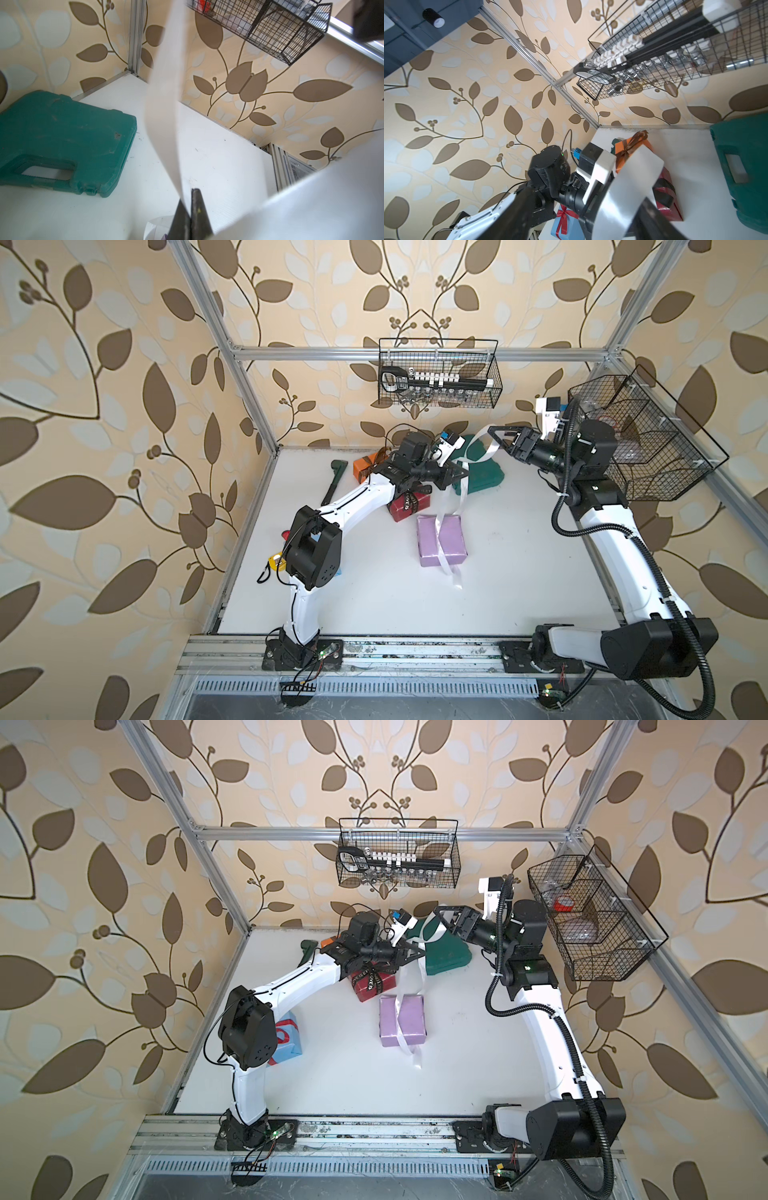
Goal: Untie the ribbon bows on the gift boxes
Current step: Pull the ribbon from the gift box.
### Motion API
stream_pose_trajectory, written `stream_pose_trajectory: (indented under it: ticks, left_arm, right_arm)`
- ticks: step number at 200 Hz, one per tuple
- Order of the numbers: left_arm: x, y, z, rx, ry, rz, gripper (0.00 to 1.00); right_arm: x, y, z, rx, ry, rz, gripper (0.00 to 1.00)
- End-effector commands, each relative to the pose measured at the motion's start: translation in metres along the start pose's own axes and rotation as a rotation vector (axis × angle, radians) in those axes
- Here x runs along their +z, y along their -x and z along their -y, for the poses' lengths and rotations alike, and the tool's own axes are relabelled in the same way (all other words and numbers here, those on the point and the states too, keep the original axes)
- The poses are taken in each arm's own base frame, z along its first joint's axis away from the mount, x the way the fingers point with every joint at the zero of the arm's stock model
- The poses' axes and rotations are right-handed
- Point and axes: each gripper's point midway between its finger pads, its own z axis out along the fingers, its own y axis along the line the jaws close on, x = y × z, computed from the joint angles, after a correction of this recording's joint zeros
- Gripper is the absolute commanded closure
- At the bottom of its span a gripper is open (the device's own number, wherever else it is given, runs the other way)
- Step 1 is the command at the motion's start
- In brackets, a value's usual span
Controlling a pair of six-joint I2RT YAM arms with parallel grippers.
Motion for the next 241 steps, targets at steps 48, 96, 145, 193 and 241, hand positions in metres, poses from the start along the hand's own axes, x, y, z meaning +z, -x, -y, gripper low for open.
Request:
stream_pose_trajectory:
  ticks: [48,96,145,193,241]
  left_arm:
    - [-0.076,0.064,-0.012,-0.128,0.206,0.012,1.00]
    - [-0.126,0.132,0.032,-0.164,0.130,0.160,1.00]
    - [-0.151,0.169,0.057,-0.114,0.116,0.248,1.00]
    - [-0.172,0.185,0.076,-0.113,0.069,0.300,1.00]
    - [-0.183,0.196,0.103,-0.132,-0.025,0.326,1.00]
  right_arm:
    - [-0.019,-0.065,0.086,0.034,-0.313,-0.092,0.00]
    - [-0.028,-0.096,0.120,0.036,-0.440,-0.125,0.01]
    - [-0.013,-0.103,0.087,-0.106,-0.364,-0.142,0.01]
    - [0.009,-0.123,0.034,-0.239,-0.151,-0.168,0.07]
    - [0.038,-0.141,-0.009,-0.451,-0.058,-0.172,0.04]
